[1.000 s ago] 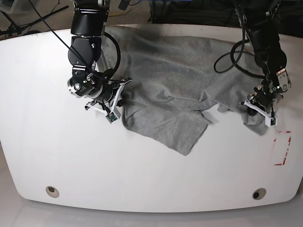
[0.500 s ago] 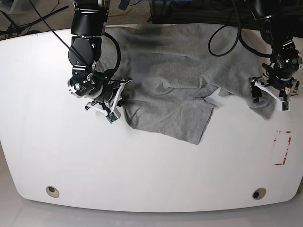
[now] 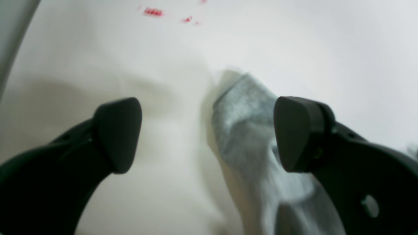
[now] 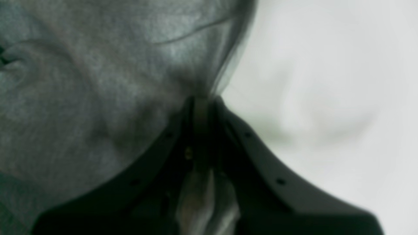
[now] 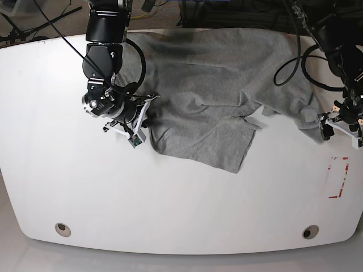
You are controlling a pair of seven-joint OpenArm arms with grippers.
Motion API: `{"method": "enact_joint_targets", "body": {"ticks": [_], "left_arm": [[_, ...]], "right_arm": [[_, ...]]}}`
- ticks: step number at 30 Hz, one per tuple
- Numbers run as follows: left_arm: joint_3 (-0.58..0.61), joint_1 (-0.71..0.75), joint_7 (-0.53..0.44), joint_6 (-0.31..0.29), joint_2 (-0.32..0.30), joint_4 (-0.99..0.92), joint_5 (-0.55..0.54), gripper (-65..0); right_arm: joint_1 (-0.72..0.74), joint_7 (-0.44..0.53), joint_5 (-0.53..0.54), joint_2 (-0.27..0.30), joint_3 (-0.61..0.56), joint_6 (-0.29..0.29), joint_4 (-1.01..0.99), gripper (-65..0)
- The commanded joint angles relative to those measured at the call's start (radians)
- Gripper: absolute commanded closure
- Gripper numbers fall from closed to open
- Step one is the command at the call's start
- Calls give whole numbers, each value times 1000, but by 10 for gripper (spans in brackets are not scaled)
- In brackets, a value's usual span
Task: Fold the T-shirt properly
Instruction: 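Grasp the shirt's hem edges with both grippers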
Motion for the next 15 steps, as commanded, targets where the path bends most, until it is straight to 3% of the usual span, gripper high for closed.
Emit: {"method": "enact_joint_targets", "body": {"ticks": [1, 7, 15], "left_arm": [[17, -65, -45, -4, -16, -74, -14, -593], [140, -127, -113, -1, -52, -226, -17, -593], [147, -147, -186, -1, -54, -385, -14, -593]], "right_arm": [[21, 19, 10, 5, 2, 1, 19, 0], [19, 19, 10, 4, 2, 1, 19, 0], [19, 19, 10, 4, 2, 1, 19, 0]]}}
